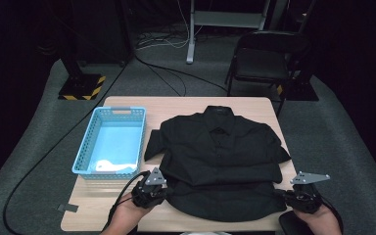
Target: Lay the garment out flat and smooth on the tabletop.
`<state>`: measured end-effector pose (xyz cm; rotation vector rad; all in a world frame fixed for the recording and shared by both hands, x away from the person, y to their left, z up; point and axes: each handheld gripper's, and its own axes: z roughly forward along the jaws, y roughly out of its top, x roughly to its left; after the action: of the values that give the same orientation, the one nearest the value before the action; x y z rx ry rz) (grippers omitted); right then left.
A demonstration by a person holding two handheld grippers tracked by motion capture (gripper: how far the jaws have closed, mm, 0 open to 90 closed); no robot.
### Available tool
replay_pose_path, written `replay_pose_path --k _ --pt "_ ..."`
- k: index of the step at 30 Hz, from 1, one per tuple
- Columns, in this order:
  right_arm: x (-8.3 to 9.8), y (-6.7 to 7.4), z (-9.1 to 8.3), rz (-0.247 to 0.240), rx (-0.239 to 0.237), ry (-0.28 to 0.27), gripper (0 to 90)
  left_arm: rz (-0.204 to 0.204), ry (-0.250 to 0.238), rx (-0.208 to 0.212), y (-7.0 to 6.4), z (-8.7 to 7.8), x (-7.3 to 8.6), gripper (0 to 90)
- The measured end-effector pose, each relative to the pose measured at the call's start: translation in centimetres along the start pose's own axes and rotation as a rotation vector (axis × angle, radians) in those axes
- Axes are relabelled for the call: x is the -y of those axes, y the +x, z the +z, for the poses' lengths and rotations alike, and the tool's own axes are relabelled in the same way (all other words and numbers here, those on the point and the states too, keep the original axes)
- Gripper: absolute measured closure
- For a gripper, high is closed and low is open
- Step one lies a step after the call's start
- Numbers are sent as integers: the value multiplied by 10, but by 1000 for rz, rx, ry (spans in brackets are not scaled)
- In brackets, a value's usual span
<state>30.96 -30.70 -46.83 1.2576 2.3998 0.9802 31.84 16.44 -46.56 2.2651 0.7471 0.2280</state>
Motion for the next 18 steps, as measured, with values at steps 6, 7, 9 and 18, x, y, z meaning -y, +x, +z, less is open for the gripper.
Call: replay_pose_path --k 6,7,9,18 --pt "15 15 -8 -6 -32 30 876 -14 40 41 -17 0 18 865" --pt "16 17 -9 -10 -32 34 875 -14 46 47 -18 0 21 865" --pt "19 20 -10 -13 -34 41 873 -19 55 56 -19 1 24 863" --pt "16 15 -19 23 -13 -13 659 -62 -5 18 -7 -6 18 506"
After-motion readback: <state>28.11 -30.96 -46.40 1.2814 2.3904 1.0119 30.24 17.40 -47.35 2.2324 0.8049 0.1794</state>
